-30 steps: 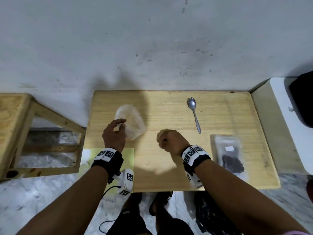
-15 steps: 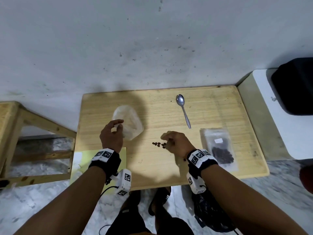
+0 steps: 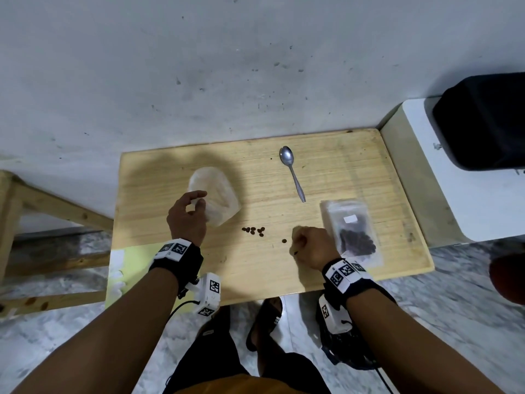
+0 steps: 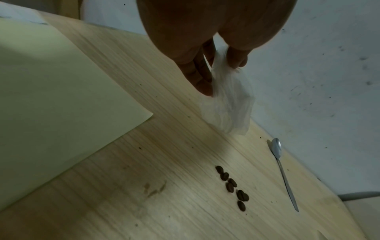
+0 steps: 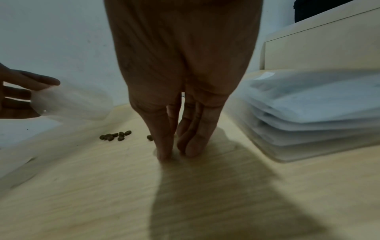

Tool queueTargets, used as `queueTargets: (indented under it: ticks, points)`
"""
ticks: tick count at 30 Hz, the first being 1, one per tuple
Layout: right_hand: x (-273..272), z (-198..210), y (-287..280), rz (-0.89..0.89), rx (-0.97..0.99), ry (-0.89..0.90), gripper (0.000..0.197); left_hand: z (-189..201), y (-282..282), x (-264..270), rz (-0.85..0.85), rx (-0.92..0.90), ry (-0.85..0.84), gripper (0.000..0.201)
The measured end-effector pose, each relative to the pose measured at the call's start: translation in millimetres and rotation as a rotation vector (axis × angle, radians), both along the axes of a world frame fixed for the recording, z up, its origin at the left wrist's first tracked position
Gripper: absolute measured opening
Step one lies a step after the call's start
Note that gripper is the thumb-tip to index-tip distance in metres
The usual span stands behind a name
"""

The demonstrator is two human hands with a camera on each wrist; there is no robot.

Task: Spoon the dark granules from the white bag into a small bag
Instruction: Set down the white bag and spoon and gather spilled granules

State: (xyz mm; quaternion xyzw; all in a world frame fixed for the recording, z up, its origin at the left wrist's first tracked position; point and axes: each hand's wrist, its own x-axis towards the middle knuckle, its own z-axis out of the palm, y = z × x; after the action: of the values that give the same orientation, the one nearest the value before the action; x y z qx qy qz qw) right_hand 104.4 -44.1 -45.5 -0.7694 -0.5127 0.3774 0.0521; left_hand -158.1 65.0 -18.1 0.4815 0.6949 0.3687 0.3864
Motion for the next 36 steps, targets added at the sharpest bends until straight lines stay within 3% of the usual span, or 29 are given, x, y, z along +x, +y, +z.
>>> queueTargets:
  ticks: [4, 12, 18, 21, 24, 26, 30, 36]
  points:
    - [-13.0, -4.5, 3.8, -0.073, 0.01, 0.039, 0.01, 0.0, -0.6, 1.0, -0.012, 0.002, 0.001, 0.027]
    - [-43.4, 0.1, 30.6, -0.042, 0.099, 0.034, 0.016, 3.1, 10.1, -12.5, -0.018, -0.016, -0.007, 0.029]
    - [-70.3, -7.3, 51.3, -0.048, 0.109, 0.064, 0.008, 1.5, 21.6, -30.1, -0.035, -0.016, 0.004, 0.023]
    - [-82.0, -8.9, 56.2, -0.054, 0.145, 0.096, 0.018, -0.1, 25.8, -37.9, -0.048, -0.024, 0.005, 0.023]
    - [-87.5, -13.1, 56.1, 0.016, 0.13, 0.049, 0.051, -1.0, 29.8, -45.0, -0.052, -0.033, -0.008, 0.024]
    - [-90.5, -15.1, 54.7, 0.088, 0.1, 0.024, 0.062, -1.0, 32.6, -49.1, -0.049, -0.039, -0.014, 0.024]
    - [-95.0, -16.8, 51.9, 0.235, 0.138, -0.028, 0.037, -1.5, 36.4, -54.2, -0.058, -0.042, -0.017, 0.025]
    - [-95.3, -26.8, 44.7, 0.201, 0.214, -0.066, 0.021, -3.5, 35.0, -57.6, -0.063, -0.033, -0.025, 0.024]
